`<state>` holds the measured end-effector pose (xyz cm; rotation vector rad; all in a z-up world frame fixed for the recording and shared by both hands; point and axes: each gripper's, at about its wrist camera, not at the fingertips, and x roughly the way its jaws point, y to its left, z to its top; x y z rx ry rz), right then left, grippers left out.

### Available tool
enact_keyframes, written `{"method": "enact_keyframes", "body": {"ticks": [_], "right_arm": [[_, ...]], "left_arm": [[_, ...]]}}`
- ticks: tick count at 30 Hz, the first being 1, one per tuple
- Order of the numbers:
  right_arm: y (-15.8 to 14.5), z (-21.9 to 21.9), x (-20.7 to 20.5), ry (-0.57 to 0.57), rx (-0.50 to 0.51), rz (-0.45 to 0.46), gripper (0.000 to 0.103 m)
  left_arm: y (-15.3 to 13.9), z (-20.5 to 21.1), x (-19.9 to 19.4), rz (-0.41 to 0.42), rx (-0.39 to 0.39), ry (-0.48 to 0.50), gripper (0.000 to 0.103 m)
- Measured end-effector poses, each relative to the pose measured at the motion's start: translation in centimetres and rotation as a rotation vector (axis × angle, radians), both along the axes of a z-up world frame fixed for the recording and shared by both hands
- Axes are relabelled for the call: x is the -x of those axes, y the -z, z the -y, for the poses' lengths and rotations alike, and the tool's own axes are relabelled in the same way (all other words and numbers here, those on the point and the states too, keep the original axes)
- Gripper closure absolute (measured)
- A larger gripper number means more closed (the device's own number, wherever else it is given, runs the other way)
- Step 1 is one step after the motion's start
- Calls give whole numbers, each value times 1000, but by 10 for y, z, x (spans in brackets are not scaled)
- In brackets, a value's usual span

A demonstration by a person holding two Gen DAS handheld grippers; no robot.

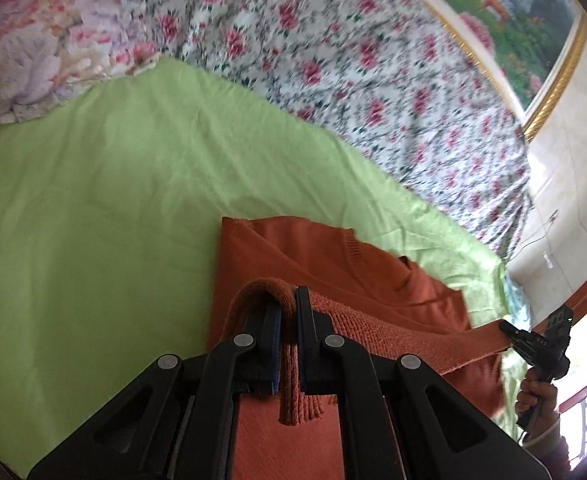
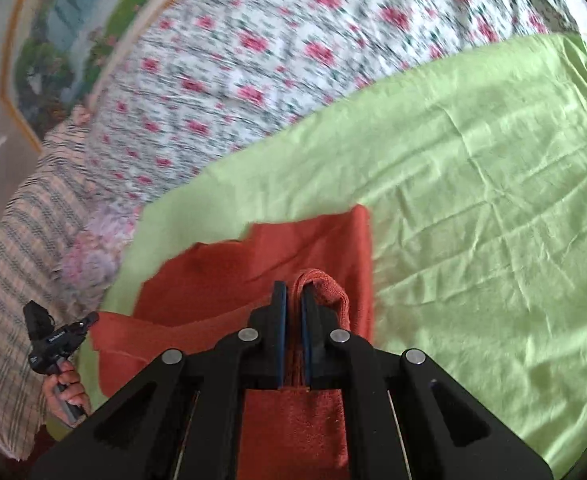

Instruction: Fold small clothes

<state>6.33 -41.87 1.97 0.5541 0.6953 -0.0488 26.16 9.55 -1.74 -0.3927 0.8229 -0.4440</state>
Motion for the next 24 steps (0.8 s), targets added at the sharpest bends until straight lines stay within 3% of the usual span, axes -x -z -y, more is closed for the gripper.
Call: {"method": "enact_keyframes", "body": {"ticks": [8,12,16,18,20,22,24], "right_arm": [[30,10,-41,45,35,-112,95],[32,6,-40,91,61,-178,91],[2,-27,-7,96,156,-74,86],[-3,-51,1,20,153,-35,86],[0,-84,2,-132,137,-24,86],[15,-118,-6,-307,129,-75,86],[28,-141,-17,-412,143,-129,86]], "left_arm": [[43,17,-45,-116,-62,9,95],[35,20,-13,-99,-40,60,59],[25,37,42,-53,-19,162,51],[26,54,60,-53,-16,231,50],[32,75,69,-66,-47,291,50],[40,93,65,-83,-115,315,52],[44,100,53,-91,-160,314,57]]}}
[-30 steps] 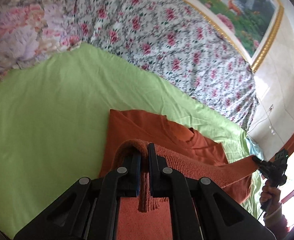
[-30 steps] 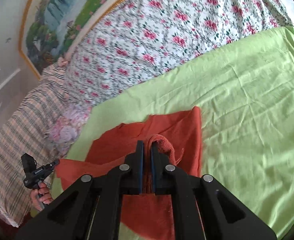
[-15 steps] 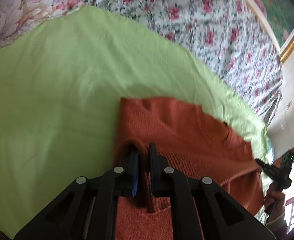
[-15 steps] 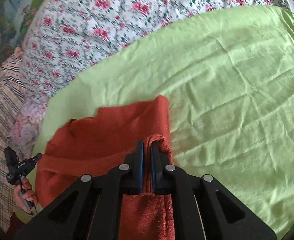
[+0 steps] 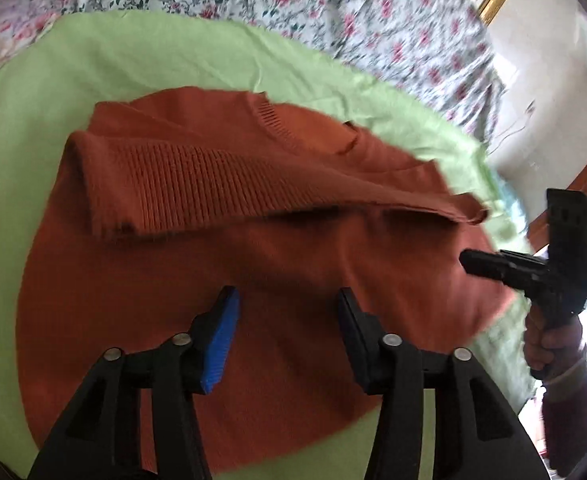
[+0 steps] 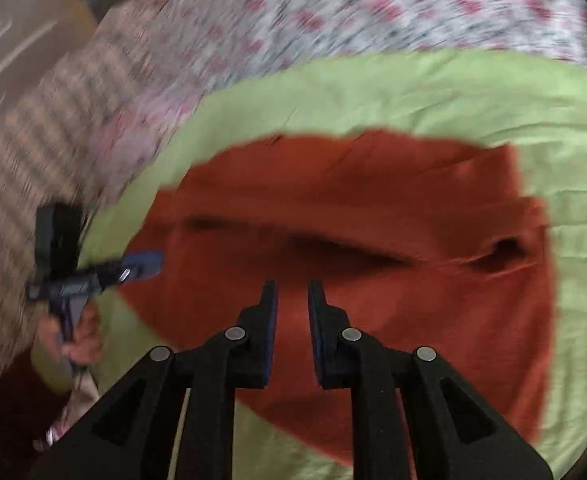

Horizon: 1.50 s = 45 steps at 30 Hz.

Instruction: Fold small clothes

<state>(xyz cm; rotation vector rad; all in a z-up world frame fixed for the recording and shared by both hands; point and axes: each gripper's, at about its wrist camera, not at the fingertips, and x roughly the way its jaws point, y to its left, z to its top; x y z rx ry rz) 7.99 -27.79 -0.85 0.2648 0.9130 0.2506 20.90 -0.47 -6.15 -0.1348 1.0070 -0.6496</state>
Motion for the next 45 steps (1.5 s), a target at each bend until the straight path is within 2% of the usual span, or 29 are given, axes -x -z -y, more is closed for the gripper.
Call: {"method": "enact_keyframes", "body": {"ticks": [2,5,7,8,10,12,13,15,22,25,27,29,31,34,38,45], "right_arm": [[15,-11,-16,-35,77,-57,86],[28,10,-43,48,133,-104,87],[31,37,-61,163,176,-100,90],[29,57,-68,233,152,-84,90],[22,86,-72,399,175,-51,87],[15,105,-66,481,137,-25,87],[12,113,-58,504,91,-14,87],[8,114,-44,506,71,-2,87],[8,71,16,424,16,10,87],[11,53,40,407,-19,18,85],[11,42,53,402,-47,23,79],[12,34,68,403,-73,35,71],[12,28,83,401,-99,51,70],[20,18,96,384,-153,44,70],[25,4,107,355,-164,32,70],[24,-7,113,337,-187,36,66]], "left_arm": [[1,0,-21,3,-20,-15,58],[-2,-5,-63,16,-71,-73,63],[-8,-15,-96,29,-89,-144,63],[-11,-18,-107,32,-86,-173,63],[-17,-32,-122,33,-67,-239,63],[-19,-47,-124,31,-35,-297,62],[-20,-56,-121,26,-6,-311,62],[-20,-67,-102,18,28,-334,59],[-15,-82,-1,-35,176,-353,57],[-12,-86,43,-52,204,-365,54],[-7,-89,69,-60,214,-376,49],[-1,-90,88,-79,222,-377,48],[3,-88,106,-88,213,-371,46],[15,-92,123,-126,226,-392,43],[23,-94,128,-141,257,-406,41],[26,-96,98,-141,308,-460,39]]}}
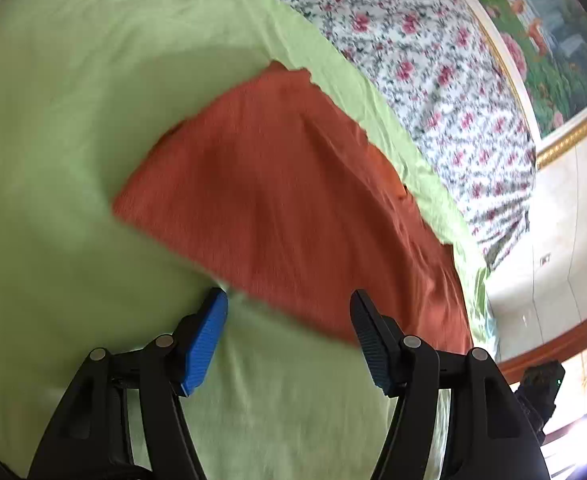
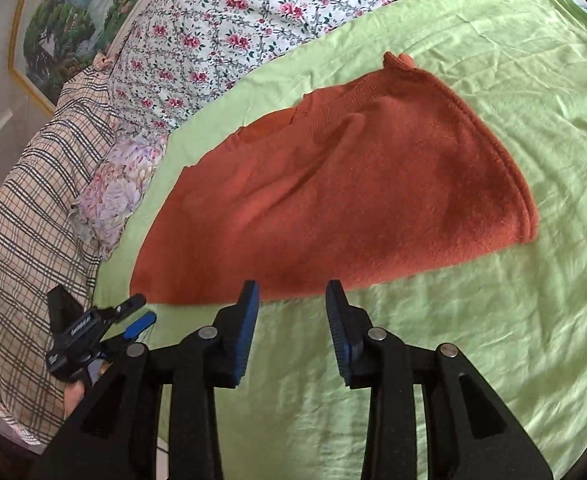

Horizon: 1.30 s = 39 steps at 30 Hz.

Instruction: Fold small clothes

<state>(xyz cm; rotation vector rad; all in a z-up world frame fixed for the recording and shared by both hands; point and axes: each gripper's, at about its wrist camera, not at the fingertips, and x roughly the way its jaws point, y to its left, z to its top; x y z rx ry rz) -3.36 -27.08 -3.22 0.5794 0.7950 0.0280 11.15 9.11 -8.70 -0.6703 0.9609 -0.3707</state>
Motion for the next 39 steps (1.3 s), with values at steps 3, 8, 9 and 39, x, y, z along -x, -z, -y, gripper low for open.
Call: {"method": "enact_keyframes", "body": {"ticks": [3,8,9,39], "right_arm": [[-7,0,-14,-20,8,17,64],[-18,7,-61,-62,9,10,61],[-17,10,-71,-64,0,-1,61],[-15,118,-118,-48,-235,-45,51]], "left_arm": [[1,-2,-19,4,-2,-27,39],[1,-5,-45,9,1,-91,39],[2,-6,-52,9,9,-119,39],[-46,313,3,438,-632,500,87]]}}
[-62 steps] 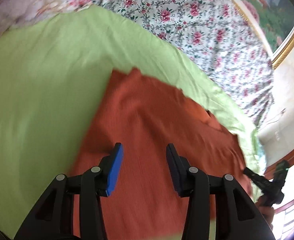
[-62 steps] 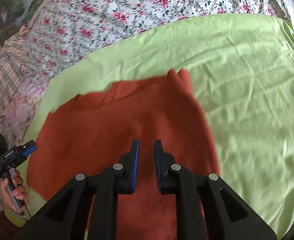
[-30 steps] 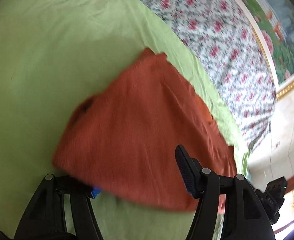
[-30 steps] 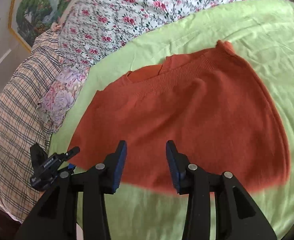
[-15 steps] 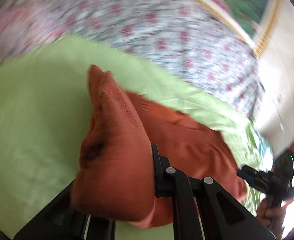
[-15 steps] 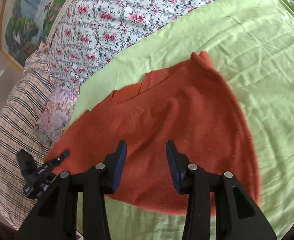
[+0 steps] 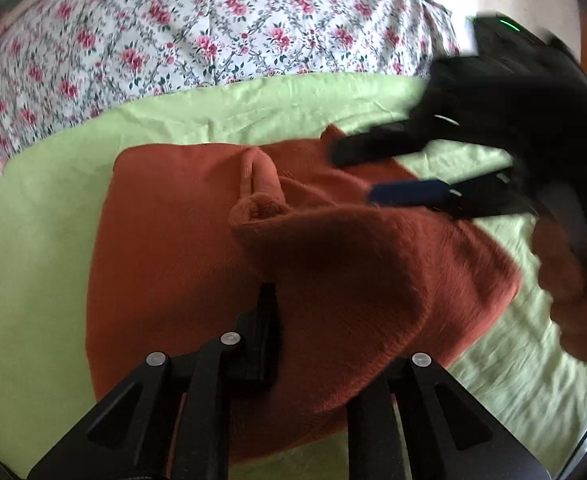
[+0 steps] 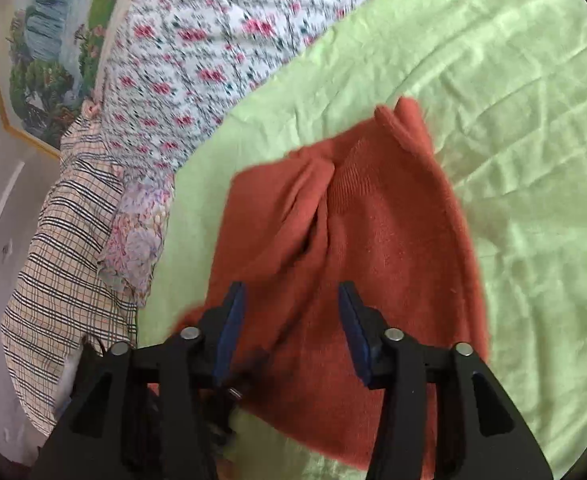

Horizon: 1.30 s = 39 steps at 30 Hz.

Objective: Fold small clothes
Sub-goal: 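Fold the sweater end over with the left gripper while the right gripper holds the bundle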

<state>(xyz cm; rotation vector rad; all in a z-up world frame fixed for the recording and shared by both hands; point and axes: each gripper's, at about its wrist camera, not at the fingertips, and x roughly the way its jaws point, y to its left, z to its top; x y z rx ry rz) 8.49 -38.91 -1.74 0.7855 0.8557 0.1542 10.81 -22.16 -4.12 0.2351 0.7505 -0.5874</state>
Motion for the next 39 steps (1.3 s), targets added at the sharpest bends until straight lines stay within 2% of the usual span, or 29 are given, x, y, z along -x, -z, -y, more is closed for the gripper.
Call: {"method": "enact_keyframes", "body": {"ticks": [7,11,15,16,17,18,20,22,24,27,31,33,34,36,39], "right_arm": [[23,-12,-60,-76,-6,-73,49],[28,-23,-85,-119,23,-112,49],[29,-38,-97,-214,68,-163,46],[26,-40,-98,-228,91,-167,49],[23,-41,-98,-244,139,-163,72],[18,-42,-96,-252,196,-156,84],[7,-38,-84,-243,213,-126,87],[-13,-28,-61,-221,193,-30,88],[-26,-9,-49,-187,172,26,89],[-35,19,-32,-130,178,73,89],[-11,45,-25,-66,189,-2,89],[5,53,-21,-54,179,-33,89],[9,55,-19,-51,172,-33,89],[10,57,-17,-51,166,-15,89],[16,54,-19,-50,194,-37,87]], "left_arm": [[-3,-10,11,61,-11,3,87],[-3,0,19,106,-72,22,87],[-2,11,28,169,-145,53,87],[-2,14,31,184,-160,61,87],[-4,16,33,193,-164,66,88],[-6,17,35,199,-160,71,88],[-16,18,38,210,-136,87,88],[-30,24,41,218,-91,114,89],[-41,32,41,196,-37,146,88],[-42,47,32,97,26,192,88],[-21,60,24,-5,52,225,88],[-15,61,25,-25,55,239,87],[-12,61,26,-33,55,252,86],[-7,66,31,-52,50,269,79],[-5,57,34,-87,61,278,76]]}}
